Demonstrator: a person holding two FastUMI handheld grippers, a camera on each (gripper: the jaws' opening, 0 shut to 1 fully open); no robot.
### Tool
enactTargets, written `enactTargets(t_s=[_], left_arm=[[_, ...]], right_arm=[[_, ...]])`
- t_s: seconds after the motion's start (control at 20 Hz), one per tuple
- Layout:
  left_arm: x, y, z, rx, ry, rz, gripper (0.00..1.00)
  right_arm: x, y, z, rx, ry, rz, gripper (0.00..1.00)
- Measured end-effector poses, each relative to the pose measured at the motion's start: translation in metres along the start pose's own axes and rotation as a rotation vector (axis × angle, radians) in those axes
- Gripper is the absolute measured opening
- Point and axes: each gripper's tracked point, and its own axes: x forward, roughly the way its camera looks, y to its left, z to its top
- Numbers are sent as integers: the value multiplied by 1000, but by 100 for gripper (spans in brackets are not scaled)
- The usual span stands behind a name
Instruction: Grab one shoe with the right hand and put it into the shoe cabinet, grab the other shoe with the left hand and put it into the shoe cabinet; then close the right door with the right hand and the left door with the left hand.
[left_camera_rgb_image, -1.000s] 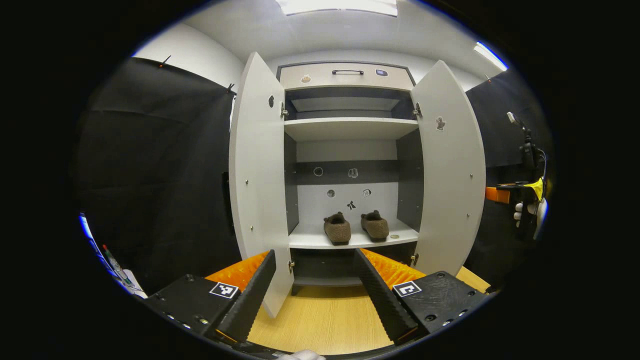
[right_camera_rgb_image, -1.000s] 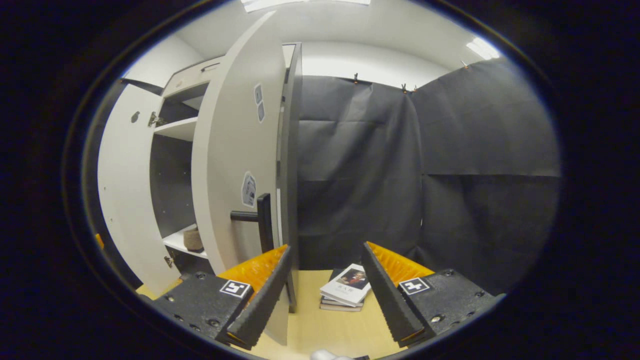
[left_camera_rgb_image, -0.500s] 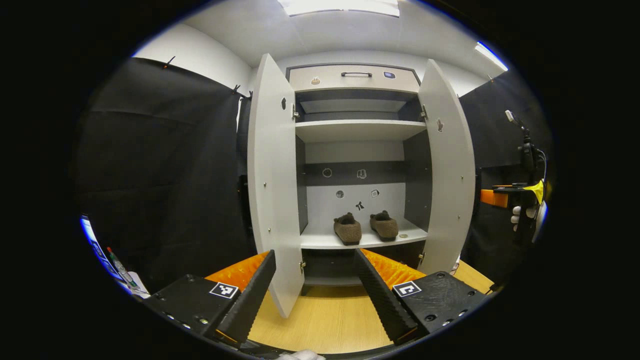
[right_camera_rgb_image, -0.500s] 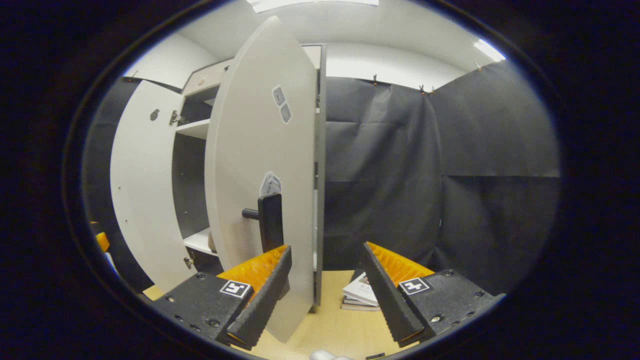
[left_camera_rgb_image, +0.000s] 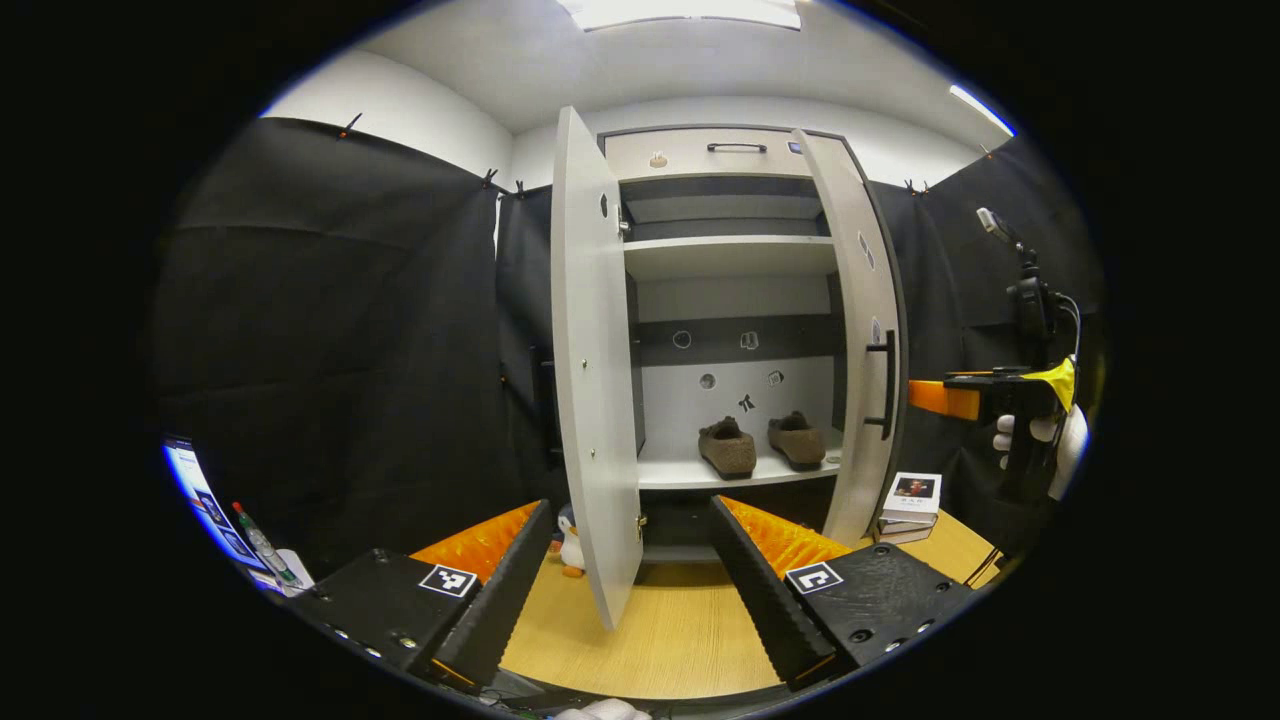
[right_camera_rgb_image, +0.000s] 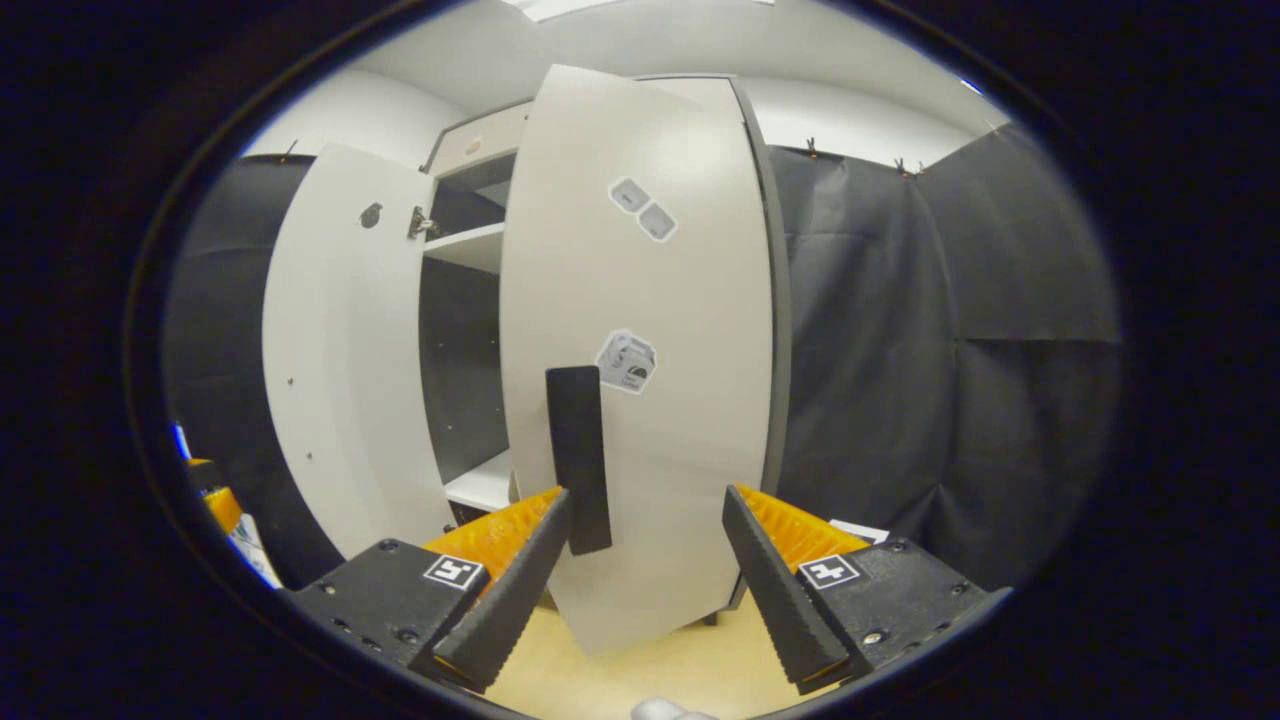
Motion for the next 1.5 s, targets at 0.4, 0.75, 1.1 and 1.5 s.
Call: enactTargets(t_s=[0.4, 0.75, 1.1, 1.5], left_arm=[[6, 25, 5, 4, -13, -38, 96], [34, 76, 5, 5, -19, -30, 96], [115, 154, 9, 5, -33, 58, 96], [186, 161, 10, 24, -18, 63, 96]], right_arm=[[-68, 11, -28, 28, 46, -71, 99], [-127, 33, -73, 35, 90, -135, 99], [-164, 32, -88, 53, 128, -214, 99], [-171, 18, -79, 47, 118, -237, 99]])
